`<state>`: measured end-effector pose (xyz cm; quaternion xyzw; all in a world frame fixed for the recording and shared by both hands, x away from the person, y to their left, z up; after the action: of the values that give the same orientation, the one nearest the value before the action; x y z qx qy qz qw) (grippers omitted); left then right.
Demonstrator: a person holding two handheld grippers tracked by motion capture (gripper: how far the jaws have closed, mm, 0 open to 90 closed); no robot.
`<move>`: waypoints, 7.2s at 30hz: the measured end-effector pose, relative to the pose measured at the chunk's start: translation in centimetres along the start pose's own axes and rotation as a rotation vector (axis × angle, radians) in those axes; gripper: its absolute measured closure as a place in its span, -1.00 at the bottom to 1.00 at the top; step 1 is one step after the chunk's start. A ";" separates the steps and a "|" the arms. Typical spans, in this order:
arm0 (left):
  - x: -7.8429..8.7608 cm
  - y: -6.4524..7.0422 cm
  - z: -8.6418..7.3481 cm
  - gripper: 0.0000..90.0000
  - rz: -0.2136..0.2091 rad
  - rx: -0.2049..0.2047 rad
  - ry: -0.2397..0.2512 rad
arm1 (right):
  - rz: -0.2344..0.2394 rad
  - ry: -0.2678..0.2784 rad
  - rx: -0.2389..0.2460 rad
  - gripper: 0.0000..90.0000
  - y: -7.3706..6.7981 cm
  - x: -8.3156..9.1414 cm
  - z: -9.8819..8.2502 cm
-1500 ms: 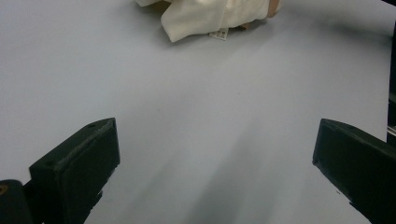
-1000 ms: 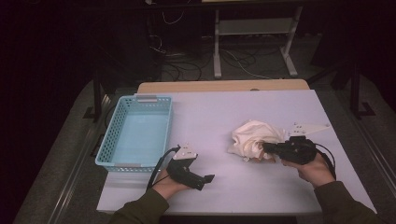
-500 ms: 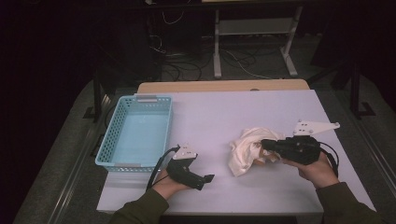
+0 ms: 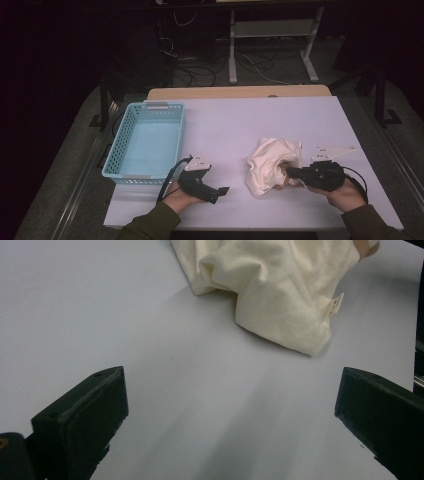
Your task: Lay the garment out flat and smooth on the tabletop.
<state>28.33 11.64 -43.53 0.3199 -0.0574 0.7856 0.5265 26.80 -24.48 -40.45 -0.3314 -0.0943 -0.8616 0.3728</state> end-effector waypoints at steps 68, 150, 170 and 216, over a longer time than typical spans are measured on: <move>-0.2 0.0 0.0 -1.00 -0.001 0.001 -0.005 | 0.059 -0.024 -0.024 0.93 0.7 -1.0 -0.4; 0.0 -0.2 -0.1 -1.00 -0.005 0.021 0.006 | 0.026 0.092 0.035 0.93 0.9 -10.7 13.2; 0.1 -0.2 -0.1 -1.00 -0.006 0.016 0.006 | 0.044 0.023 -0.009 0.36 1.2 -13.6 13.8; 0.0 -0.1 -0.1 -1.00 -0.002 0.018 0.004 | -0.091 -0.119 -0.107 0.14 5.7 -4.2 1.1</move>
<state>28.41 11.72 -43.61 0.3231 -0.0491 0.7860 0.5247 33.41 -25.62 -42.78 -0.3966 -0.0853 -0.8602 0.3089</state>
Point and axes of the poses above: each handheld gripper's, and its own axes: x roughly backward along the jaws, z roughly out of its top, y roughly to its right, the point moved 1 cm from there along -x, roughly forward along the jaws, and after that the axes turned 7 degrees about -z, right-handed, at the moved point
